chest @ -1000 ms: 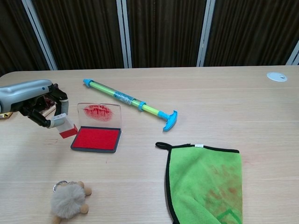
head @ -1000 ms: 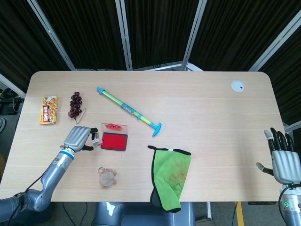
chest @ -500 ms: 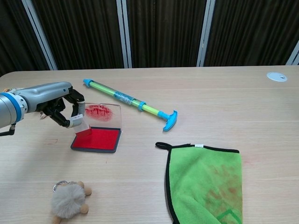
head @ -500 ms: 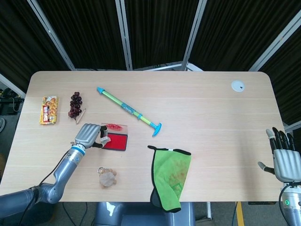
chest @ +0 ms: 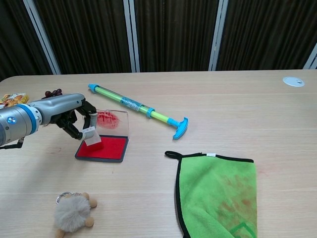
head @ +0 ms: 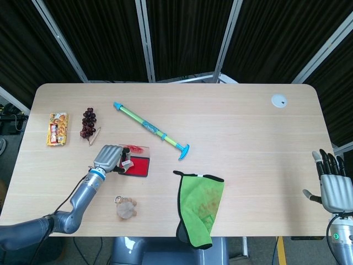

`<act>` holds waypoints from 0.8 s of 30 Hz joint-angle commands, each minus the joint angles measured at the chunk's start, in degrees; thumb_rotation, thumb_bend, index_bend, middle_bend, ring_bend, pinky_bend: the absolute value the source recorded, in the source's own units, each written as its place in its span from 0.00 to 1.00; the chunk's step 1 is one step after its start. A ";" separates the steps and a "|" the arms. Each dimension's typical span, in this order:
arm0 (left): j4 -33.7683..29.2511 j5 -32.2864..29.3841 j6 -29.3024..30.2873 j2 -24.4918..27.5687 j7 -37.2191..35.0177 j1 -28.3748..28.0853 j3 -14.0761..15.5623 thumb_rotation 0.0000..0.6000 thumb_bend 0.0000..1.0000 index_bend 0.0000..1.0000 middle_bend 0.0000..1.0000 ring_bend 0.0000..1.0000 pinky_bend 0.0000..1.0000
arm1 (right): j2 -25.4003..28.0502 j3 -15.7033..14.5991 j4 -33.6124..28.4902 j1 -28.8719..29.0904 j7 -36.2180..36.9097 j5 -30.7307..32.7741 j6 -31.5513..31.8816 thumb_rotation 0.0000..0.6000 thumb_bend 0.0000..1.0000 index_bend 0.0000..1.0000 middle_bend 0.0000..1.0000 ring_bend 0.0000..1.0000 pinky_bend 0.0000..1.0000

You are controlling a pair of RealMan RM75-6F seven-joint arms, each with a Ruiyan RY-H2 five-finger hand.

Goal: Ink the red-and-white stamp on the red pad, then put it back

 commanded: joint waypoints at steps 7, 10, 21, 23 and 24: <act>2.95 -0.57 -1.33 -1.62 -1.30 -0.39 0.65 1.00 0.45 0.60 0.58 0.93 0.94 | -0.10 -0.07 0.05 0.08 -0.14 0.11 -0.20 1.00 0.00 0.00 0.00 0.00 0.00; 3.56 -0.38 -1.35 -2.04 -1.63 -0.49 0.76 1.00 0.45 0.60 0.58 0.93 0.94 | -0.09 -0.09 -0.02 0.08 -0.17 0.14 -0.21 1.00 0.00 0.00 0.00 0.00 0.00; 1.88 0.08 -0.18 -0.76 -2.54 -0.07 0.48 1.00 0.45 0.60 0.58 0.93 0.94 | 0.14 -0.14 -0.25 -0.02 0.15 0.09 -0.08 1.00 0.00 0.00 0.00 0.00 0.00; 0.76 0.54 0.35 0.13 -3.03 0.10 0.23 1.00 0.45 0.60 0.58 0.93 0.94 | 0.16 -0.17 -0.28 -0.03 0.21 0.07 -0.06 1.00 0.00 0.00 0.00 0.00 0.00; 0.01 0.87 0.69 0.77 -3.29 0.21 0.10 1.00 0.45 0.60 0.58 0.93 0.94 | 0.18 -0.18 -0.31 -0.04 0.24 0.06 -0.05 1.00 0.00 0.00 0.00 0.00 0.00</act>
